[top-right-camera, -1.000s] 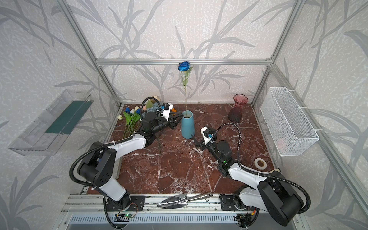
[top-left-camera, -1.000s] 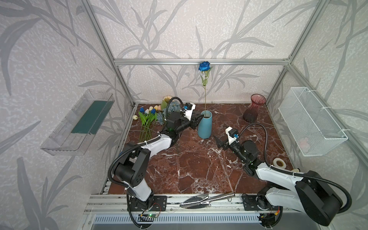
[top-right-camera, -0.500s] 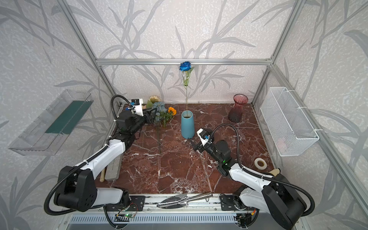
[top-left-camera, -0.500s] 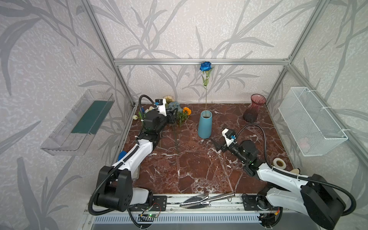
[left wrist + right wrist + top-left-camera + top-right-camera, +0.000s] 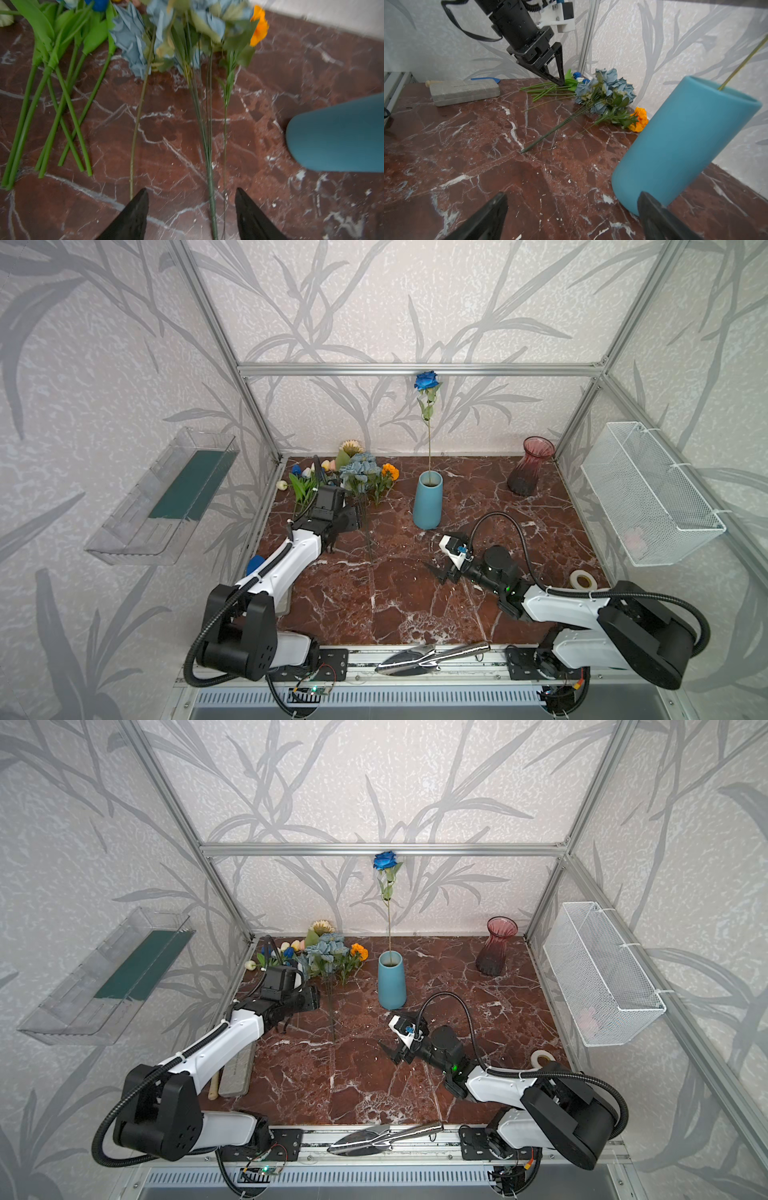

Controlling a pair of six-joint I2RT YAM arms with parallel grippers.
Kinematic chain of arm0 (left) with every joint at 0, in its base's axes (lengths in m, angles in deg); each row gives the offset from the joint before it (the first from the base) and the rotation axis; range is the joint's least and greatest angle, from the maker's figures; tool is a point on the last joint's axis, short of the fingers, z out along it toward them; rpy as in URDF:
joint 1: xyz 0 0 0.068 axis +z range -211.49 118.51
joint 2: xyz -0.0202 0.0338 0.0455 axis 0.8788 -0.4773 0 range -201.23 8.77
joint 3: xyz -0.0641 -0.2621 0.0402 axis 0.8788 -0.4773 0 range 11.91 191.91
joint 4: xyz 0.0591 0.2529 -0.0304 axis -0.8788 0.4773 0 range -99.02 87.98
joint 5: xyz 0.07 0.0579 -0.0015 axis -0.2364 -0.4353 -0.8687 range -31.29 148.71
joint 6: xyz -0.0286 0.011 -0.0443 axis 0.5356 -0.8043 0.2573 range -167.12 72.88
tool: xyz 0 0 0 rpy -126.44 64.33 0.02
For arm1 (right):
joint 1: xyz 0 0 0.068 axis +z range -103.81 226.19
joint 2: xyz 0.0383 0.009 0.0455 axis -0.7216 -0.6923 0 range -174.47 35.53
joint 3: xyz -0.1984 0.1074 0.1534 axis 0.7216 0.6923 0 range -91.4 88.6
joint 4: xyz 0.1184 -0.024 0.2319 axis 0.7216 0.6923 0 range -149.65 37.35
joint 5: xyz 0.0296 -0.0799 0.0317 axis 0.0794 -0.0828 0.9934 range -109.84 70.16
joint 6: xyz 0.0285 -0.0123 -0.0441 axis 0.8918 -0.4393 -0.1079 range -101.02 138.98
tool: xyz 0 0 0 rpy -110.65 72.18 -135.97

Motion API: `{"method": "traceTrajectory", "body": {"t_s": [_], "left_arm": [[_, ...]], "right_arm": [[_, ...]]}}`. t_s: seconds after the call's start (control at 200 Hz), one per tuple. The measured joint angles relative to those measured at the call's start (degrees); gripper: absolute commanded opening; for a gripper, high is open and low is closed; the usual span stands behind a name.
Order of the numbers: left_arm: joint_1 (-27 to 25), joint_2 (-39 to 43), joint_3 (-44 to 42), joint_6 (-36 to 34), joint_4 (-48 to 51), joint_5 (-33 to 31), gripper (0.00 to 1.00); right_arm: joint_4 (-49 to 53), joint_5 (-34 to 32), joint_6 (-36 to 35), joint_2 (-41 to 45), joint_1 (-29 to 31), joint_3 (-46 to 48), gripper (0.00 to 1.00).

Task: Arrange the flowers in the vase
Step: 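Move the left gripper back to the flower pile and grasp hydrangea stems, then lift the pale blue hydrangea stems high with the left gripper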

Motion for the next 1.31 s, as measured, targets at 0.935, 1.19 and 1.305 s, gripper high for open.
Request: {"method": "traceTrajectory", "body": {"t_s": [0.935,1.19,1.305], "left_arm": [[-3.80,-32.94,23.96,-2.14,14.82,-3.23,0.54],[-3.39,-33.77,24.57,-2.03,14.64,-3.61,0.31],[-3.37,-33.81,24.57,-1.79,14.64,-3.63,0.25]], "right_arm": [[-11.04,-0.52,3.45,-3.02,0.11,2.60,0.98],[-11.54,-0.63,3.43,-2.03,0.11,3.30,0.98],[-11.58,-0.94,3.30,-1.53,0.11,3.72,0.98]]}}
